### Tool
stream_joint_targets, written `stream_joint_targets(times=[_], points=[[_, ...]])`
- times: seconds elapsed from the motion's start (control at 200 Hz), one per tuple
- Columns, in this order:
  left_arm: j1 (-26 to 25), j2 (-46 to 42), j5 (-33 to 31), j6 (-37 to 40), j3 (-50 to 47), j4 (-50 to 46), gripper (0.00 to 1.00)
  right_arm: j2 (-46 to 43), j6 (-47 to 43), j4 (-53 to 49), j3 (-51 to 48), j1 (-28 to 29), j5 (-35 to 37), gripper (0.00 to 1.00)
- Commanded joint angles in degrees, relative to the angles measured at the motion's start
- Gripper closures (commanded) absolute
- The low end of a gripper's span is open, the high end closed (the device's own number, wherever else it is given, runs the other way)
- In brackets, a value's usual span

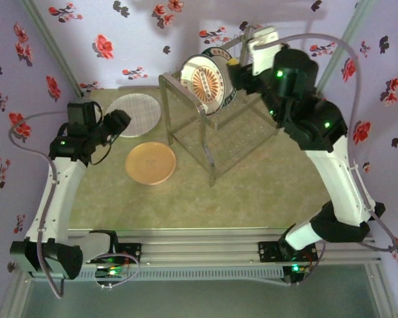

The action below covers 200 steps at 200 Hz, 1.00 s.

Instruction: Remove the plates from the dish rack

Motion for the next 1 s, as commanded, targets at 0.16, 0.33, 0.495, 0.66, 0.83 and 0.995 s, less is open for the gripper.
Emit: stream_joint_targets(times=[0.16, 0.33, 0.495, 0.66, 0.83, 0.995], points=[[-10.6, 0.4, 0.2, 5.9, 10.3, 18.7, 0.41, 0.8, 12.3, -0.8, -1.8, -10.3, -23.4, 0.20], [-16.0, 1.3, 1.8, 7.1, 13.1, 27.1, 0.42, 4.0, 16.3, -3.1, -0.5, -14.5, -33.9, 0.23], [-21.5, 3.0, 0.5, 12.1, 17.9, 26.3, 0.42, 6.8, 17.8, -5.0, 0.1, -15.7, -38.0, 0.26], [-24.8, 4.5, -1.2, 16.4, 22.4, 23.1, 0.42, 9.3, 17.8, -7.4, 0.9, -15.9, -38.9, 0.30], [-26.3, 4.9, -2.2, 17.3, 23.1, 22.9, 0.42, 10.4, 17.3, -8.2, 1.2, -16.5, -39.0, 0.41], [-27.0, 5.3, -2.4, 17.5, 23.4, 23.0, 0.41, 11.8, 17.3, -8.4, 1.5, -16.8, -40.6, 0.46]])
